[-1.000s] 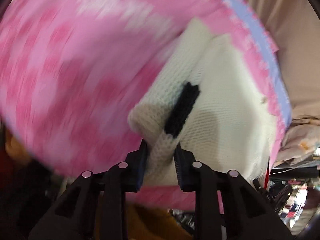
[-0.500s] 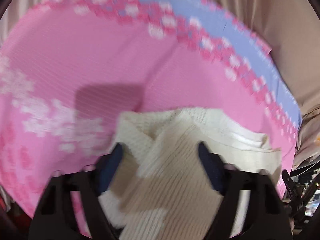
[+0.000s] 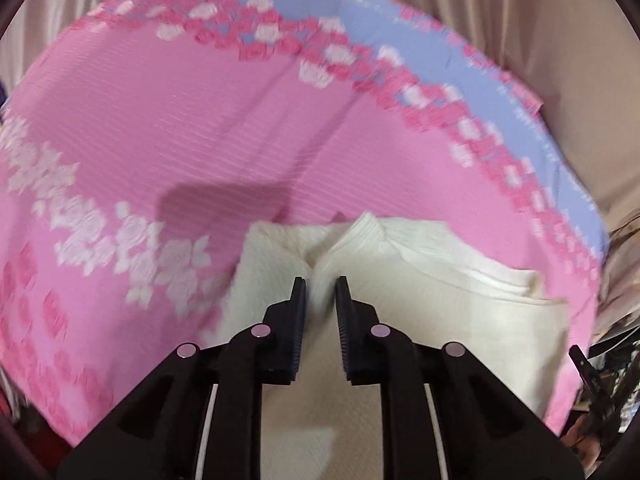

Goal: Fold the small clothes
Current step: 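Open both grippers and lift them off the folded sweater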

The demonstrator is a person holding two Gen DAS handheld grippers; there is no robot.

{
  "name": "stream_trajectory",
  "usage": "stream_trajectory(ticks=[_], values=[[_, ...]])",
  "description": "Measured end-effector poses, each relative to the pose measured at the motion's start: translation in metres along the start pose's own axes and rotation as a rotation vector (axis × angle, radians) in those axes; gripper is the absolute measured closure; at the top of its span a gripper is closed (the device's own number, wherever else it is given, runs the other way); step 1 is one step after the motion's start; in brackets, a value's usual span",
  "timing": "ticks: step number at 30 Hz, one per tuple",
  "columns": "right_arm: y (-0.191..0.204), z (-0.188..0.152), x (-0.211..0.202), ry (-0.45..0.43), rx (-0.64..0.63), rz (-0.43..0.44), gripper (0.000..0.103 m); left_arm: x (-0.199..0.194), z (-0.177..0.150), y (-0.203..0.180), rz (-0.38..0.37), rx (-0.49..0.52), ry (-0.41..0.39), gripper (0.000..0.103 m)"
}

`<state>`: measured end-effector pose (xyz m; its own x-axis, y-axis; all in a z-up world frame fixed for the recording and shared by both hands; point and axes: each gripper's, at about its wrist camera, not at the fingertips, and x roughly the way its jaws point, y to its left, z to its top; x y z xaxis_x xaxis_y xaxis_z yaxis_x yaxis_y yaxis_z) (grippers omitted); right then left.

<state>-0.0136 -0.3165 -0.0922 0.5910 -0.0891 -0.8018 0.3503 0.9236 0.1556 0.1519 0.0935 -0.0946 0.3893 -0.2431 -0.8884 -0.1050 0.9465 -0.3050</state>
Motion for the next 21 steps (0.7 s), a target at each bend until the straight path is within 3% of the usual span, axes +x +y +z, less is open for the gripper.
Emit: stream_trajectory(ticks=[3, 5, 7, 9, 12, 16, 18, 19, 20, 21], values=[[0.026, -0.018, -0.032, -0.006, -0.101, 0.106, 0.087, -0.039, -0.029, -0.011, -0.016, 0.027, -0.033, 0.088], [0.061, -0.052, -0.036, 0.068, -0.225, 0.244, 0.087, -0.054, -0.063, -0.03, -0.034, 0.068, -0.027, 0.088], [0.092, -0.086, -0.028, 0.16, -0.295, 0.355, 0.087, -0.049, -0.094, -0.047, -0.055, 0.089, 0.026, 0.088], [0.113, -0.114, -0.017, 0.225, -0.36, 0.385, 0.093, -0.027, -0.13, -0.06, -0.053, 0.109, 0.122, 0.085], [0.107, -0.136, -0.003, 0.265, -0.397, 0.282, 0.099, -0.003, -0.159, -0.049, 0.008, 0.112, 0.196, 0.085], [-0.005, -0.13, -0.006, 0.272, -0.111, 0.033, 0.101, -0.013, -0.159, -0.008, 0.044, 0.089, 0.212, 0.086], [-0.057, -0.133, -0.014, 0.283, 0.028, -0.054, 0.103, -0.016, -0.16, 0.016, 0.022, 0.083, 0.233, 0.088], [-0.074, -0.133, -0.019, 0.295, 0.083, -0.096, 0.103, -0.018, -0.16, 0.021, 0.005, 0.085, 0.243, 0.093], [-0.079, -0.132, -0.026, 0.304, 0.109, -0.162, 0.097, -0.021, -0.16, 0.025, 0.0, 0.091, 0.25, 0.094], [-0.073, -0.127, -0.037, 0.276, 0.116, -0.15, 0.097, -0.027, -0.159, 0.027, -0.006, 0.098, 0.248, 0.094]])
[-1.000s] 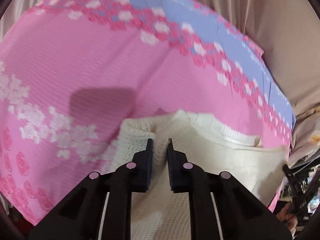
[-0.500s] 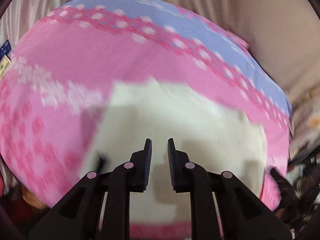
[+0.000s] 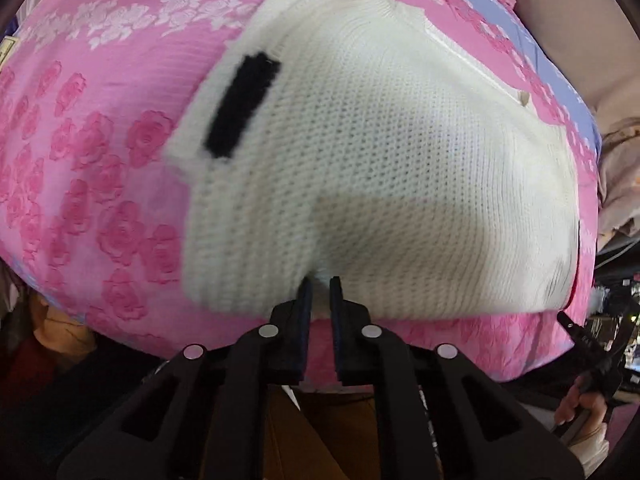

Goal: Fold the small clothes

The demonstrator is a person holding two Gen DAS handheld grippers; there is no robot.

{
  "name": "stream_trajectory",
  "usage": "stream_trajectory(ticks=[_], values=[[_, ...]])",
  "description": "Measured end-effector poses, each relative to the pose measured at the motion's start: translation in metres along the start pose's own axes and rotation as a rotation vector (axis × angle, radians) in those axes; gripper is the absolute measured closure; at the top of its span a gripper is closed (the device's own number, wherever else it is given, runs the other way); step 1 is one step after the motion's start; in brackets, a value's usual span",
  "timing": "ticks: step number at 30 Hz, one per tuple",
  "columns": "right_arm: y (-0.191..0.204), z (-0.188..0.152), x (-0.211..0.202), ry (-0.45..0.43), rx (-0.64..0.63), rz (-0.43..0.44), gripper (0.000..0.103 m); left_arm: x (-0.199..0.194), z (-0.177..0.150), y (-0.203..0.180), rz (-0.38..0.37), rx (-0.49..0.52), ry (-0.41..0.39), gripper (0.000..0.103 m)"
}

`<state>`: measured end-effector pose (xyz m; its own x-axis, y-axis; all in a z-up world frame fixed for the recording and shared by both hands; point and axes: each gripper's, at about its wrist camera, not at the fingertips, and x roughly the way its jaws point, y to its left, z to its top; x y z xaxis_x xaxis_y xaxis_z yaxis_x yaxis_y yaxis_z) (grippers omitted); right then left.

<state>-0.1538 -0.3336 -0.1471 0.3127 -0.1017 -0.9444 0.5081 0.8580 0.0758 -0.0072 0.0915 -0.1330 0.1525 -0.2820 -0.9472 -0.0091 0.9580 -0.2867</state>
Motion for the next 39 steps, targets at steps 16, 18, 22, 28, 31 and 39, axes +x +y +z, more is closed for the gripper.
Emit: stream_trajectory(ticks=[16, 18, 22, 28, 31, 39], values=[[0.238, -0.041, -0.012, 0.014, -0.544, 0.232, 0.093, -0.041, 0.017, 0.008, 0.016, 0.036, -0.101, 0.077], [0.246, -0.032, -0.016, -0.006, -0.547, 0.246, 0.093, -0.04, 0.019, 0.019, 0.014, -0.008, -0.103, 0.074], [0.265, -0.054, 0.025, 0.098, -0.622, 0.149, 0.094, -0.038, 0.02, 0.035, -0.009, -0.072, -0.083, 0.066], [0.27, -0.019, -0.025, -0.027, -0.555, 0.21, 0.093, -0.04, 0.026, 0.051, 0.006, -0.14, -0.115, 0.052], [0.263, 0.001, -0.042, -0.102, -0.492, 0.199, 0.093, -0.033, 0.032, 0.058, -0.002, -0.184, -0.115, 0.037], [0.206, -0.008, -0.029, -0.112, -0.342, 0.145, 0.088, 0.001, 0.044, 0.075, -0.025, -0.296, -0.107, 0.009]])
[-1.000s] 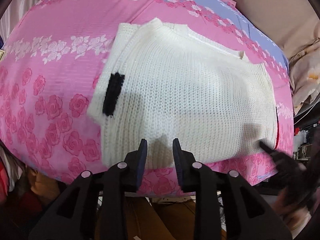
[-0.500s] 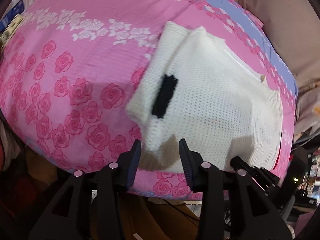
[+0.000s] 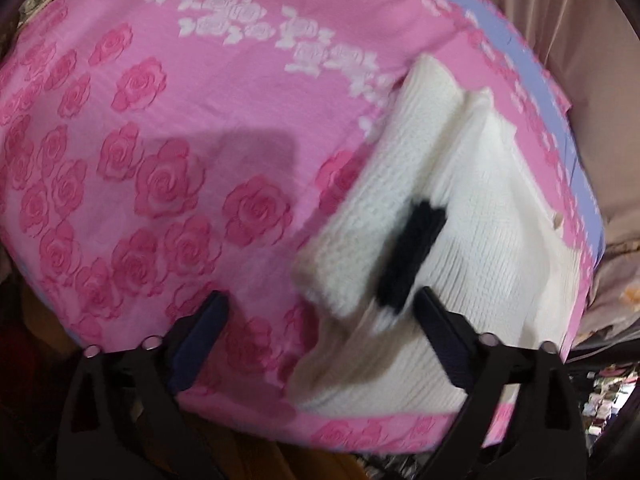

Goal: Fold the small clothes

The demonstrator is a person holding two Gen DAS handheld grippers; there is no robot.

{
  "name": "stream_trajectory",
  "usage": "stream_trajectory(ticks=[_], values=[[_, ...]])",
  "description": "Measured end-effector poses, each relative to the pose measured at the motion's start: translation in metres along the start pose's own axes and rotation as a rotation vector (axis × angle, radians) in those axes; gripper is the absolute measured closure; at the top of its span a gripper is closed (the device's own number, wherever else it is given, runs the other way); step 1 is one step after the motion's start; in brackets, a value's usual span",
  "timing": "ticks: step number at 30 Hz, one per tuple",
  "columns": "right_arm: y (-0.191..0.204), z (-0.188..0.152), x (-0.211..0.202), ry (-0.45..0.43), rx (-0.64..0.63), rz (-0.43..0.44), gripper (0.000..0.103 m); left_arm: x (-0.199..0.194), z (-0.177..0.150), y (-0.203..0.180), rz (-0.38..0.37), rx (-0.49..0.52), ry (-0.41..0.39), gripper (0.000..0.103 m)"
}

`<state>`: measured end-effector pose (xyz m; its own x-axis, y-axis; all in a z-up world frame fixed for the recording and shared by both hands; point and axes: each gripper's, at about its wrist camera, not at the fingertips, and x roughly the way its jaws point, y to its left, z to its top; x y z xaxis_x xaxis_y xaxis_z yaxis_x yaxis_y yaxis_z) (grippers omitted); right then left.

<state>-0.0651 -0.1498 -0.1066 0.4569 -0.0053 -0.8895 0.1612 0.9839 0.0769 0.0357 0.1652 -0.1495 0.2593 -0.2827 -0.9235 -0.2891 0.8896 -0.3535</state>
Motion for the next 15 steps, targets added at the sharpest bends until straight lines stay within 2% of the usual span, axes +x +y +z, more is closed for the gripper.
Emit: stream_trajectory(ticks=[1, 5, 10, 12, 14, 15], values=[[-0.004, -0.004, 0.001, 0.006, 0.013, -0.003, 0.085, 0.002, 0.001, -0.004, 0.016, 0.011, -0.007, 0.005], [-0.009, -0.021, -0.001, 0.017, 0.041, -0.025, 0.082, 0.008, 0.001, -0.015, 0.088, 0.019, -0.039, 0.005], [-0.019, -0.028, -0.007, 0.02, 0.054, -0.047, 0.076, 0.007, -0.002, -0.019, 0.1, 0.005, -0.062, 0.007], [-0.022, -0.029, -0.007, 0.022, 0.061, -0.052, 0.075, 0.005, -0.002, -0.02, 0.089, 0.013, -0.067, 0.016], [-0.026, -0.03, -0.008, 0.023, 0.066, -0.063, 0.072, 0.0, -0.005, -0.021, 0.055, 0.025, -0.058, 0.038], [-0.028, -0.03, -0.008, 0.025, 0.068, -0.07, 0.071, -0.001, -0.006, -0.025, 0.033, 0.03, -0.049, 0.043]])
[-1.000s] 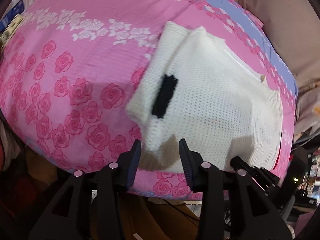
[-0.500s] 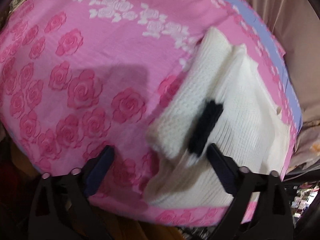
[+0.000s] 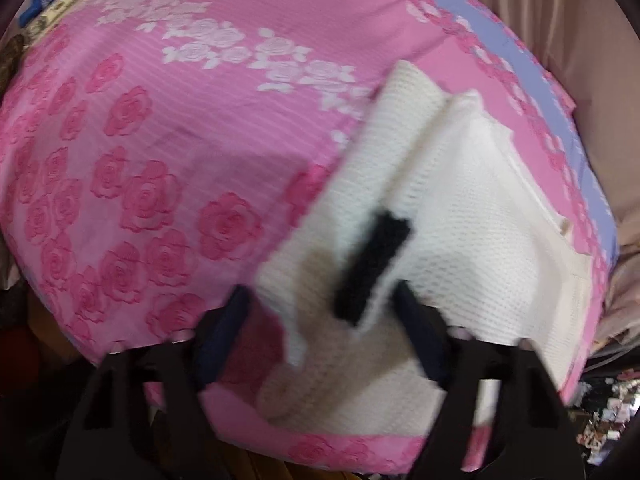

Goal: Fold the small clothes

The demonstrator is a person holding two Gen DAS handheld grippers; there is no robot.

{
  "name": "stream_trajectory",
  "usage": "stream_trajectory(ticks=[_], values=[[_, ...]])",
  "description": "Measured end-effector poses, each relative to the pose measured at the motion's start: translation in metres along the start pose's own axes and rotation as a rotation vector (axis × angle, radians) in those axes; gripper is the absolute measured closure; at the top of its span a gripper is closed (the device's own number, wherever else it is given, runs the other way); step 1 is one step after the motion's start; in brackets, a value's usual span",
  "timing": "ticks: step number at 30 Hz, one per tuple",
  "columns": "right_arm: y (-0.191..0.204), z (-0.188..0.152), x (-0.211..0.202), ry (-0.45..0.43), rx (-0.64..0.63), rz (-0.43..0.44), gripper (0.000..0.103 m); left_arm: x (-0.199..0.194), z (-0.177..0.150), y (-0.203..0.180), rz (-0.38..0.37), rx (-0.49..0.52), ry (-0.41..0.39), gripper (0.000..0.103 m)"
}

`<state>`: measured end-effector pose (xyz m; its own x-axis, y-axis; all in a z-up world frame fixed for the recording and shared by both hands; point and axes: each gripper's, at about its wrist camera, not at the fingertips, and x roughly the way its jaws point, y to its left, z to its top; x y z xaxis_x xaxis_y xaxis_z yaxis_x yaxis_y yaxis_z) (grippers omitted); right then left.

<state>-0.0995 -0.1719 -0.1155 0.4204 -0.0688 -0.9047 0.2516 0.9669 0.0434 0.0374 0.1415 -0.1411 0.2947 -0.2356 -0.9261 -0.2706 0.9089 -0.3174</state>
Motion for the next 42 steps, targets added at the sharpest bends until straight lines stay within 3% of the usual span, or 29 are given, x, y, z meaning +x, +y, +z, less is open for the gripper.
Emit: stream_trajectory(ticks=[5, 10, 13, 16, 20, 23, 26, 28, 30, 32, 35, 38, 40, 42], values=[[-0.003, -0.002, 0.0, -0.002, 0.007, 0.001, 0.068, -0.007, 0.003, -0.005, -0.051, -0.032, 0.035, 0.07], [-0.008, -0.006, 0.002, 0.0, 0.018, 0.018, 0.067, -0.034, 0.001, -0.025, -0.124, -0.022, 0.015, 0.075], [-0.016, -0.009, 0.001, -0.002, 0.033, 0.023, 0.067, -0.056, -0.005, -0.062, -0.176, 0.065, -0.023, 0.076], [-0.03, -0.013, -0.002, -0.015, 0.062, 0.023, 0.067, -0.074, -0.021, -0.123, -0.229, 0.224, -0.059, 0.077], [-0.062, -0.019, -0.009, -0.034, 0.134, 0.018, 0.067, -0.078, -0.054, -0.202, -0.305, 0.41, -0.046, 0.077], [-0.09, -0.028, -0.013, -0.039, 0.2, 0.007, 0.067, -0.06, -0.083, -0.254, -0.315, 0.517, -0.022, 0.077], [-0.116, -0.038, -0.012, -0.026, 0.253, -0.003, 0.066, -0.016, -0.114, -0.292, -0.249, 0.613, 0.027, 0.07], [-0.131, -0.043, -0.011, -0.009, 0.274, -0.01, 0.066, 0.003, -0.124, -0.294, -0.188, 0.609, 0.077, 0.067], [-0.139, -0.044, -0.015, -0.01, 0.284, 0.001, 0.066, -0.006, -0.126, -0.282, -0.223, 0.538, 0.072, 0.062], [-0.142, -0.042, -0.024, -0.038, 0.284, 0.028, 0.06, -0.029, -0.122, -0.27, -0.256, 0.538, 0.019, 0.043], [-0.134, -0.029, -0.036, -0.074, 0.27, 0.104, 0.047, -0.06, -0.114, -0.24, -0.211, 0.567, -0.087, 0.025], [-0.114, -0.008, -0.04, -0.095, 0.232, 0.203, 0.034, -0.058, -0.103, -0.203, -0.12, 0.558, -0.1, 0.022], [-0.096, 0.008, -0.032, -0.093, 0.184, 0.224, 0.028, -0.042, -0.102, -0.18, -0.032, 0.55, -0.05, 0.022], [-0.077, 0.021, -0.013, -0.044, 0.132, 0.193, 0.027, -0.028, -0.104, -0.164, -0.008, 0.514, 0.02, 0.022]])
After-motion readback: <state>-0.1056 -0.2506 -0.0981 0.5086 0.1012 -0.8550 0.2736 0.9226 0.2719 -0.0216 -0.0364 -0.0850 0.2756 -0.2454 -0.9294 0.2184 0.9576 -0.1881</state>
